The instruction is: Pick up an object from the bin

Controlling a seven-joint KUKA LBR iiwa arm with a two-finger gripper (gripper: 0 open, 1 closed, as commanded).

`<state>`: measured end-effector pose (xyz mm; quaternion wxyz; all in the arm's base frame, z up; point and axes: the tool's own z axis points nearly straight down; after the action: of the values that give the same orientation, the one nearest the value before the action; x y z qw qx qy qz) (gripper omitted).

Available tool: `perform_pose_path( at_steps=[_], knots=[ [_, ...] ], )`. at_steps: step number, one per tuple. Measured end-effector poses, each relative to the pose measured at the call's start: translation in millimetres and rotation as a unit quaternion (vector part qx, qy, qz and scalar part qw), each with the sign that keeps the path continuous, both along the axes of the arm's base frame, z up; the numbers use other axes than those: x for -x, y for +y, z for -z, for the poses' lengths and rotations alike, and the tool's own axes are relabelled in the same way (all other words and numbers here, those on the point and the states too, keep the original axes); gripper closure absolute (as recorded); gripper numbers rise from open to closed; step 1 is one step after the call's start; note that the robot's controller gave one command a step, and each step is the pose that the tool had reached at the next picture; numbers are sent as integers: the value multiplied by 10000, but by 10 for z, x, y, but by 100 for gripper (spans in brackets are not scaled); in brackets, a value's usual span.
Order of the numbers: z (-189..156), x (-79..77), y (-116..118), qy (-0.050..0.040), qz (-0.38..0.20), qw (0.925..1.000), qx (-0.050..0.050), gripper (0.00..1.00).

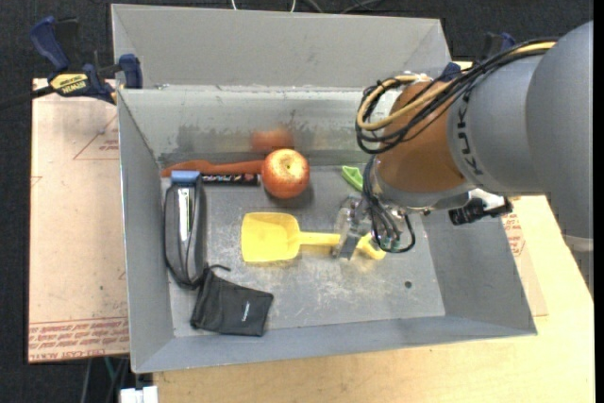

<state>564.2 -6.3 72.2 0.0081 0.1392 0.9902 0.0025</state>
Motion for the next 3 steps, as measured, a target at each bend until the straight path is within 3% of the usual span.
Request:
perform_pose_path(
  at_steps=[1,2,3],
  knots=[
    [2,150,-223,-39,318,9995,-13,100],
    [-538,4,1,5,216,9998,-6,100],
    [-597,-121,-85,-68,582,9983,-22,100]
  ],
)
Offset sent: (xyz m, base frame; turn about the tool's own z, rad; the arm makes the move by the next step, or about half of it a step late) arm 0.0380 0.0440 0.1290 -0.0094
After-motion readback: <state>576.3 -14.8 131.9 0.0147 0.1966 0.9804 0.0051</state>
